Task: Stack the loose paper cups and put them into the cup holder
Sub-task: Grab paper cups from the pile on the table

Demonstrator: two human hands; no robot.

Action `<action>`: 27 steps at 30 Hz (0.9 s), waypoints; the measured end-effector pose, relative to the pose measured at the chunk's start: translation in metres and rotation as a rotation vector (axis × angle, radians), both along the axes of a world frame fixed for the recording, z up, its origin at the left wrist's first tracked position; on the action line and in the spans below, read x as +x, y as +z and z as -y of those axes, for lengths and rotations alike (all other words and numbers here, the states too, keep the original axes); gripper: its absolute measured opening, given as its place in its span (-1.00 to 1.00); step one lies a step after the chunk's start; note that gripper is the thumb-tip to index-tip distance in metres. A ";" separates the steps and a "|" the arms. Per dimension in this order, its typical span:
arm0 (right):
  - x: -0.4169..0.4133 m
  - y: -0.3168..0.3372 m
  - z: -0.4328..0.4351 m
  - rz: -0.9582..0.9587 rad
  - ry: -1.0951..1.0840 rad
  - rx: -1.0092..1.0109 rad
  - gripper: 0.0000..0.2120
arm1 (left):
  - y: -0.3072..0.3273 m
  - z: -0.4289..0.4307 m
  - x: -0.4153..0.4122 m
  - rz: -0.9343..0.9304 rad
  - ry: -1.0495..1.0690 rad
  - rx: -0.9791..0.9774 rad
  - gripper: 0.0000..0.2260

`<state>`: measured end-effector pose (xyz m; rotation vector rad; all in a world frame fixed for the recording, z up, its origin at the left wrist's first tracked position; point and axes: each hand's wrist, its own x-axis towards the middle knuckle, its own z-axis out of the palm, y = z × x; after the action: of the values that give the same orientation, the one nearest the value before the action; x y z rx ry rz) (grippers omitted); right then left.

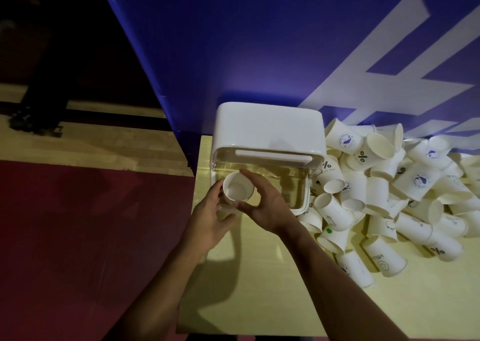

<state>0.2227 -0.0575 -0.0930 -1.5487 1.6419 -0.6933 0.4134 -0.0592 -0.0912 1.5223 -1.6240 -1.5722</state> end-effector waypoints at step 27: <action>-0.284 0.041 -0.212 0.013 -0.611 0.063 -0.77 | 0.075 -0.040 -0.378 0.281 -0.355 -0.430 -0.28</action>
<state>-0.0609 0.1544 -0.0524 -0.9835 2.1227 -0.9459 0.0357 -0.0188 -0.0166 1.3130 -2.3150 -1.0853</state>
